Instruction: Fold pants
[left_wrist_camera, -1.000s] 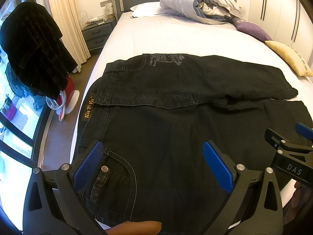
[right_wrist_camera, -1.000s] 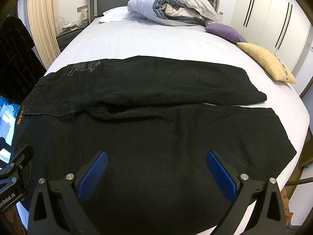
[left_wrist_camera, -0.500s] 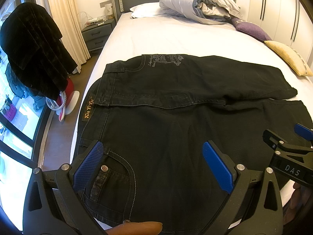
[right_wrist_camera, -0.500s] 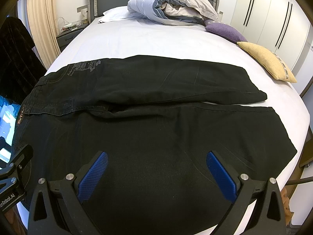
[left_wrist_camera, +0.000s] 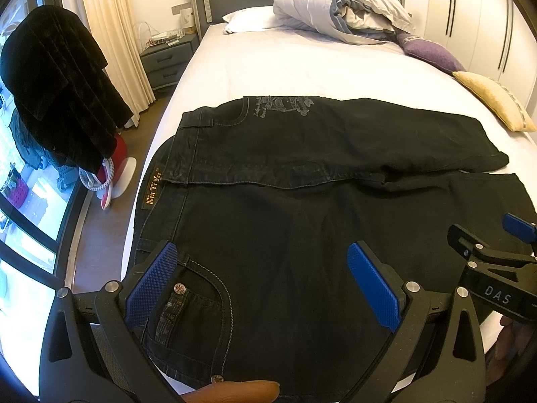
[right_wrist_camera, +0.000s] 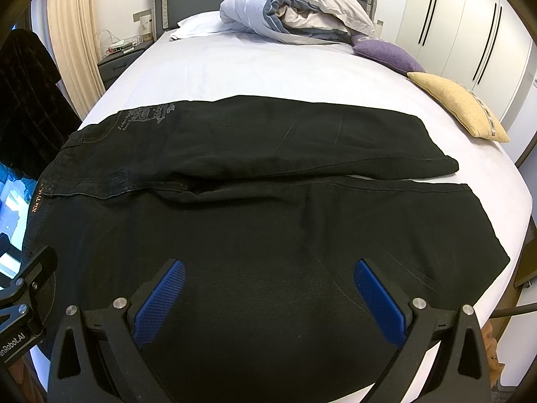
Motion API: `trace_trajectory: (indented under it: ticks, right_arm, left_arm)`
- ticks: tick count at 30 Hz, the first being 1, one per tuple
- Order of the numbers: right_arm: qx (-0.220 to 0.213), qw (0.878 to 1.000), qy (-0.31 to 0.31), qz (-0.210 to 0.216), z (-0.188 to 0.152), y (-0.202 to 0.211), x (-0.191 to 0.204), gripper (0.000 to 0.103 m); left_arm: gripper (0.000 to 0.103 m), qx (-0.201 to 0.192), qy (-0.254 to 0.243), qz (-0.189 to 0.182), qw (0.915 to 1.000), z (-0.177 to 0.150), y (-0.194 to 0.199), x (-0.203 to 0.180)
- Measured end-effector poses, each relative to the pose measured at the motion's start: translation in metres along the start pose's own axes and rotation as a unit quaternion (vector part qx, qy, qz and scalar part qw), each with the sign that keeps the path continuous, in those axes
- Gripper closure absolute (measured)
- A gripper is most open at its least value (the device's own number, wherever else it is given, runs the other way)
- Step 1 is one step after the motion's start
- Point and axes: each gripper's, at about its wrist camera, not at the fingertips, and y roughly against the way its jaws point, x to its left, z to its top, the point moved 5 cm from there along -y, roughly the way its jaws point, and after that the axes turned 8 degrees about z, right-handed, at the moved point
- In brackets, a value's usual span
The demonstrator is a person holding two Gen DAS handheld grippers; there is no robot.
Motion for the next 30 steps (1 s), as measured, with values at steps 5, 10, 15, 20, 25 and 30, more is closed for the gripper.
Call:
trace_trajectory:
  ticks: [5, 10, 15, 20, 25, 30]
  right_arm:
    - [-0.002, 1.000, 0.001, 0.001, 0.000, 0.002, 0.003, 0.000]
    - [-0.002, 1.000, 0.001, 0.002, 0.000, 0.002, 0.003, 0.000]
    - [-0.003, 1.000, 0.001, 0.002, 0.000, 0.002, 0.003, 0.000]
    - [-0.004, 1.000, 0.001, 0.003, 0.001, 0.003, 0.003, 0.000]
    - [-0.007, 1.000, 0.001, 0.005, 0.002, 0.006, 0.005, 0.000]
    - [-0.008, 1.000, 0.001, 0.006, 0.002, 0.007, 0.007, 0.000]
  left_arm:
    - [0.000, -0.003, 0.000, 0.000, 1.0000, 0.001, 0.003, -0.002]
    - [0.000, -0.005, 0.000, 0.000, 1.0000, 0.002, 0.006, -0.002]
    - [0.000, -0.006, -0.001, 0.000, 1.0000, 0.003, 0.006, -0.002]
    - [0.000, -0.009, -0.002, -0.001, 1.0000, 0.004, 0.008, -0.003]
    - [0.000, -0.011, -0.002, -0.002, 0.9999, 0.004, 0.011, -0.003]
    - [0.000, -0.014, 0.000, -0.004, 0.9999, 0.006, 0.015, -0.003]
